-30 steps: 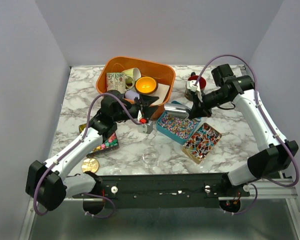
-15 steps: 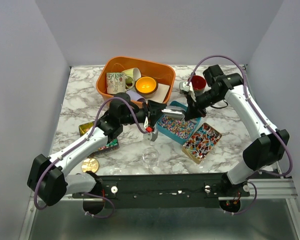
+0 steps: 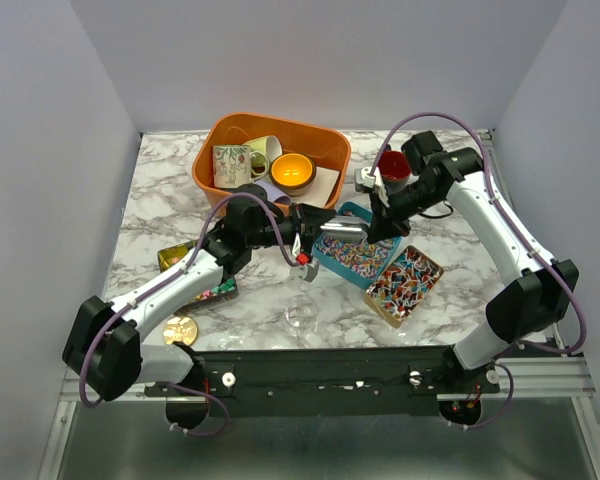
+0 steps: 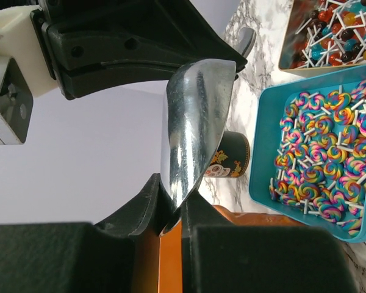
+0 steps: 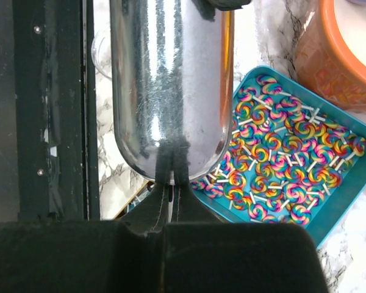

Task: Pack the candies
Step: Pick up the spatula from the center of the board.

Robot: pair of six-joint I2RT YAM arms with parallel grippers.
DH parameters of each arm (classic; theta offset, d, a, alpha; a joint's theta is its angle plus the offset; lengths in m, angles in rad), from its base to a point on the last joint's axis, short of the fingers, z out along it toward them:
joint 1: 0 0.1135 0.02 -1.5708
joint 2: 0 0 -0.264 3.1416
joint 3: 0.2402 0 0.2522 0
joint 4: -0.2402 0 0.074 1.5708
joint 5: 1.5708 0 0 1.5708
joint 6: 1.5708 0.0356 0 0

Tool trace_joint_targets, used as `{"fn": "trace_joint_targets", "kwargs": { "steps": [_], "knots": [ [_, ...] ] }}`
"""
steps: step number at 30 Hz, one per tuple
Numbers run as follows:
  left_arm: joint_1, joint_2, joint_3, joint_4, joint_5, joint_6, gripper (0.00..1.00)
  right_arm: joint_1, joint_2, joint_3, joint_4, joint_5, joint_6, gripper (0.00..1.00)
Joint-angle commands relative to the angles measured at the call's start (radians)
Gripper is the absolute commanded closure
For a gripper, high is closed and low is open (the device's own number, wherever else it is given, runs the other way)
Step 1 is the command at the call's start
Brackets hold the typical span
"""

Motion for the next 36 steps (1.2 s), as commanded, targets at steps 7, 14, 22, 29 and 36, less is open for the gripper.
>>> {"fn": "trace_joint_targets", "kwargs": {
  "steps": [7, 14, 22, 29, 36],
  "knots": [
    [0.047, 0.02, 0.0, 0.05, 0.048, -0.061, 1.0, 0.009, -0.053, -0.024, -0.192, 0.031, -0.016, 0.97],
    [0.077, -0.012, -0.007, 0.036, 0.012, -0.143, 1.0, 0.006, -0.113, -0.004, -0.126, 0.095, 0.073, 0.42],
    [0.108, -0.055, 0.086, -0.099, -0.119, -0.498, 1.0, -0.017, -0.351, -0.123, 0.194, 0.189, 0.209, 0.32],
    [0.157, 0.029, 0.311, -0.363, -0.052, -0.959, 1.0, -0.015, -0.599, -0.392, 0.763, 0.327, 0.326, 0.29],
    [0.197, 0.191, 0.488, -0.467, 0.165, -1.355, 1.0, -0.014, -0.581, -0.452, 0.975, 0.299, 0.298, 0.29]
  ]
}}
